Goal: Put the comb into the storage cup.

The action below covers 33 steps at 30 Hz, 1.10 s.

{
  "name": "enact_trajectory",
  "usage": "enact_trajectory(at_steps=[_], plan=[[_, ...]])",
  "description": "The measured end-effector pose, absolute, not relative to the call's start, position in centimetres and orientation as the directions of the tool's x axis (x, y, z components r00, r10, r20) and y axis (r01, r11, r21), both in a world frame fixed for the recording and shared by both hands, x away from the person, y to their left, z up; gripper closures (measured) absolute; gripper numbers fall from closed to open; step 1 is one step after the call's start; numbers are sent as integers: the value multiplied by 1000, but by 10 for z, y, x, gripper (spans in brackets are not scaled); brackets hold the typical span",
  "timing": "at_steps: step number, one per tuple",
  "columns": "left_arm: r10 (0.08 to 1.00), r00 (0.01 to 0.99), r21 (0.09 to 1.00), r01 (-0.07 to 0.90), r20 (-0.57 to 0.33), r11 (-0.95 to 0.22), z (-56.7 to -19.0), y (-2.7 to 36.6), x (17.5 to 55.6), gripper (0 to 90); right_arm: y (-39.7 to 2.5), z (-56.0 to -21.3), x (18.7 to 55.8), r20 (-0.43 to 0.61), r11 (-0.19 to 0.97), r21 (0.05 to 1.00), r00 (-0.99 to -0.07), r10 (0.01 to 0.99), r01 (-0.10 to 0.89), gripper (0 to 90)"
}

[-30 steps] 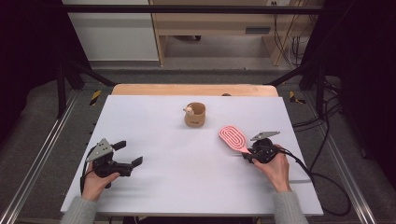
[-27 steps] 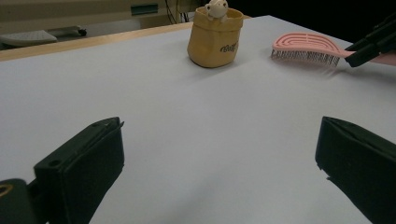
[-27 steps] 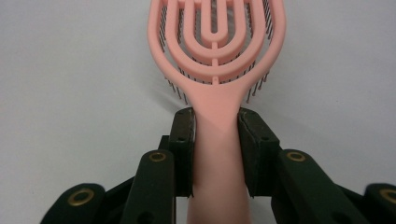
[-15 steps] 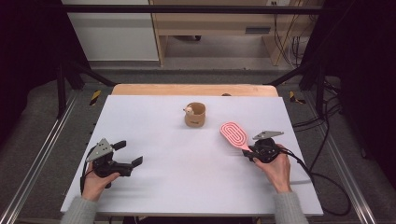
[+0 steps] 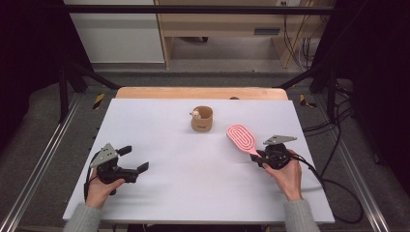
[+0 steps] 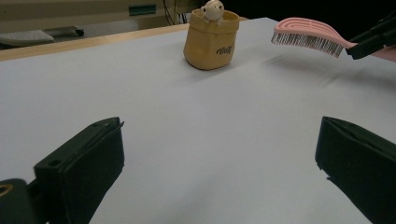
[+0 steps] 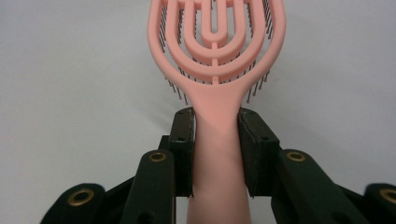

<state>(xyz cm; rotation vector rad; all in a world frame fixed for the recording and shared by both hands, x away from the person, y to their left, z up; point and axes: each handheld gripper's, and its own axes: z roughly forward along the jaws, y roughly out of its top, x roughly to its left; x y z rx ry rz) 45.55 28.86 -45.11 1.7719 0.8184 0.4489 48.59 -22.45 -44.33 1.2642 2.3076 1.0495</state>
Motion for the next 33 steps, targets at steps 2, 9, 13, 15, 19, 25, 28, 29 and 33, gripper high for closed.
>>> enact_trajectory(at_steps=[2,9,13,15,19,25,28,29,33], plan=[[714,694,933,310,-91,-182,-451,288,455,11,-223,-442,485,75,345,728,-569,819,592,689],[710,698,934,310,-97,-176,-450,283,454,11,-219,-436,482,87,334,753,-590,803,566,690],[710,698,934,311,-99,-176,-449,281,454,11,-218,-434,480,94,331,758,-597,797,562,689],[711,696,933,314,-99,-176,-449,279,454,11,-217,-433,479,99,327,765,-603,791,554,690],[714,693,932,319,-104,-173,-448,277,454,11,-215,-431,478,98,324,775,-609,787,543,689],[713,692,930,327,-113,-170,-448,271,455,11,-213,-429,477,103,314,789,-618,780,528,689],[711,694,930,327,-114,-170,-448,269,455,11,-212,-428,475,110,306,796,-622,776,522,690],[709,695,929,328,-114,-171,-448,268,455,11,-211,-428,475,111,307,797,-625,772,520,690],[708,697,928,329,-113,-175,-448,266,455,11,-209,-427,475,110,310,800,-633,766,514,689]])
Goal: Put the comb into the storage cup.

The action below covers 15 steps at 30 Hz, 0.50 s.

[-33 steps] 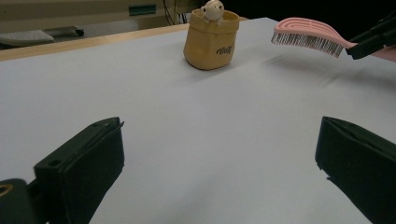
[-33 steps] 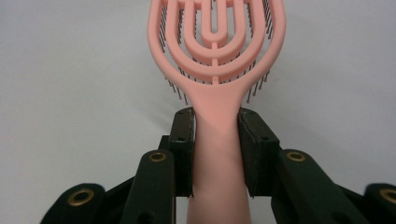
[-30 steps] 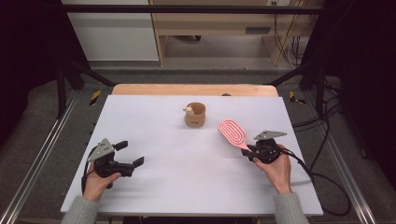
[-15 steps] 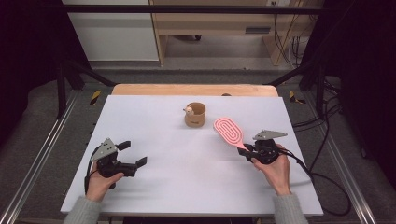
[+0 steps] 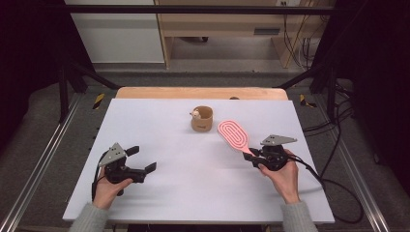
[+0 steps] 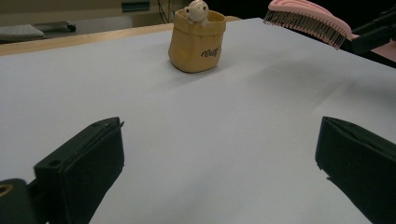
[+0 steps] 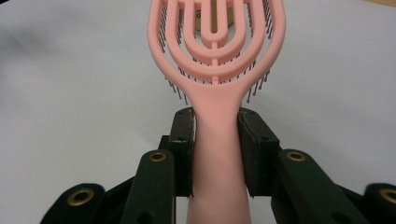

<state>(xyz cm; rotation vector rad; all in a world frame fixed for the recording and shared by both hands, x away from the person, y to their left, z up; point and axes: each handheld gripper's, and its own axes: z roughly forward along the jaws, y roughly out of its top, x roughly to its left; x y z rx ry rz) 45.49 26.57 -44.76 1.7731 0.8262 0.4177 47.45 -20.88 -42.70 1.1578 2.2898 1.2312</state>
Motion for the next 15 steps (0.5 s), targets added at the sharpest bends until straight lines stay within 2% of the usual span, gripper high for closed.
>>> enact_trajectory(at_steps=[15], plan=[[698,705,928,333,-128,-166,-445,258,454,11,-199,-423,471,120,308,817,-667,735,487,690]])
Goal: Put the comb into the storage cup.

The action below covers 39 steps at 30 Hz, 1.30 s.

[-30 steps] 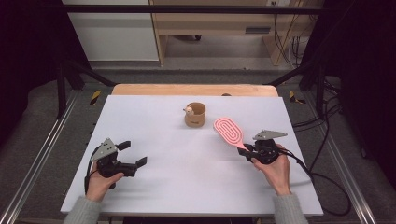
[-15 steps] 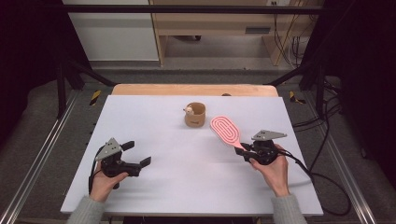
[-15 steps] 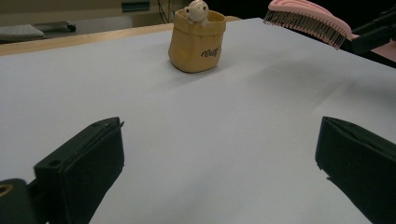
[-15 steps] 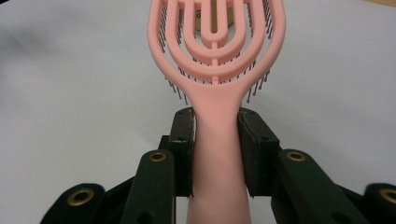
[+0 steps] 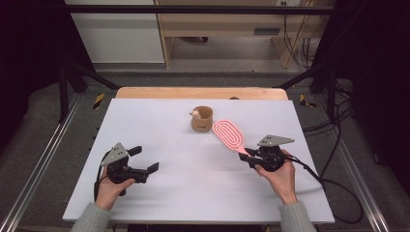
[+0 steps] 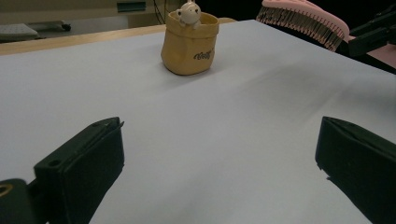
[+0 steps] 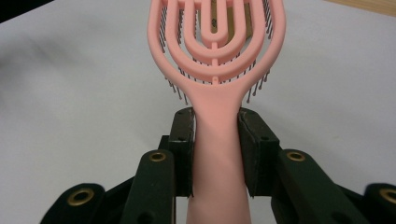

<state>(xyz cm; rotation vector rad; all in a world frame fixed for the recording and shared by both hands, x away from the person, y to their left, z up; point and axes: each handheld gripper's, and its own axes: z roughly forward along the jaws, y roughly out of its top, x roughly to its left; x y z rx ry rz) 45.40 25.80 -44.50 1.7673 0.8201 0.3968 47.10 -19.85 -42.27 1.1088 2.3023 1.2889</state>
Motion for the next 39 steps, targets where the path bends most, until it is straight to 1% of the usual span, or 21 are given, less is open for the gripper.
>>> enact_trajectory(at_steps=[22,36,39], plan=[[668,724,927,349,-171,-140,-439,239,454,11,-184,-422,468,117,315,833,-702,703,454,689],[650,731,928,358,-207,-107,-433,217,461,11,-176,-422,465,106,309,852,-717,689,424,689],[648,734,929,353,-203,-109,-431,211,463,11,-175,-423,465,103,313,851,-719,688,421,689]])
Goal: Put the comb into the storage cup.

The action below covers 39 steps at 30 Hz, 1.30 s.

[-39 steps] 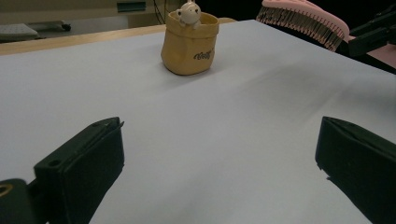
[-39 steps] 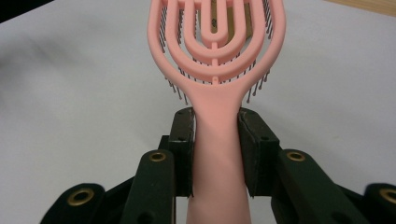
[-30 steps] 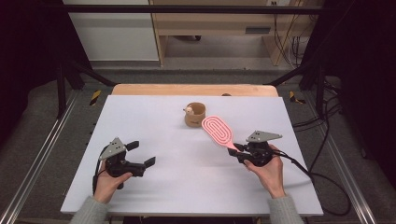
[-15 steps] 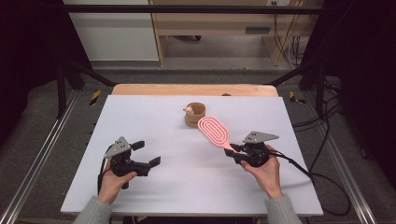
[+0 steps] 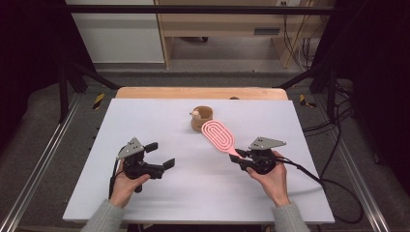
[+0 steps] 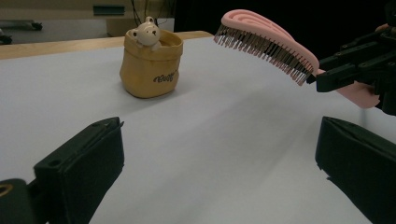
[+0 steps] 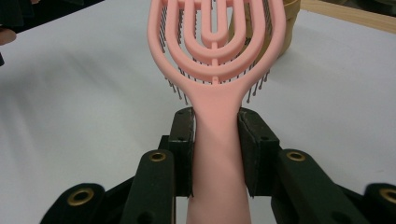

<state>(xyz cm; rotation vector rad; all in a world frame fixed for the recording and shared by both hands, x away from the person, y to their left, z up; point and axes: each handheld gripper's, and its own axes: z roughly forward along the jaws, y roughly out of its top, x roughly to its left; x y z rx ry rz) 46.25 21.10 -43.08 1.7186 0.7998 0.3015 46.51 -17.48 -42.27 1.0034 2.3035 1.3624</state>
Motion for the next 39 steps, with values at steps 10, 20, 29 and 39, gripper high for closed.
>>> enact_trajectory(at_steps=[10,20,29,39], plan=[[625,748,931,354,-221,-94,-426,191,468,11,-172,-424,465,100,308,859,-723,684,410,689],[616,752,929,360,-234,-86,-425,180,471,11,-169,-426,465,90,312,862,-727,680,399,689],[599,759,928,366,-254,-69,-424,169,474,11,-166,-429,465,83,322,860,-733,675,395,689],[583,766,925,374,-270,-62,-424,153,476,11,-164,-428,463,84,321,864,-739,669,388,689]])
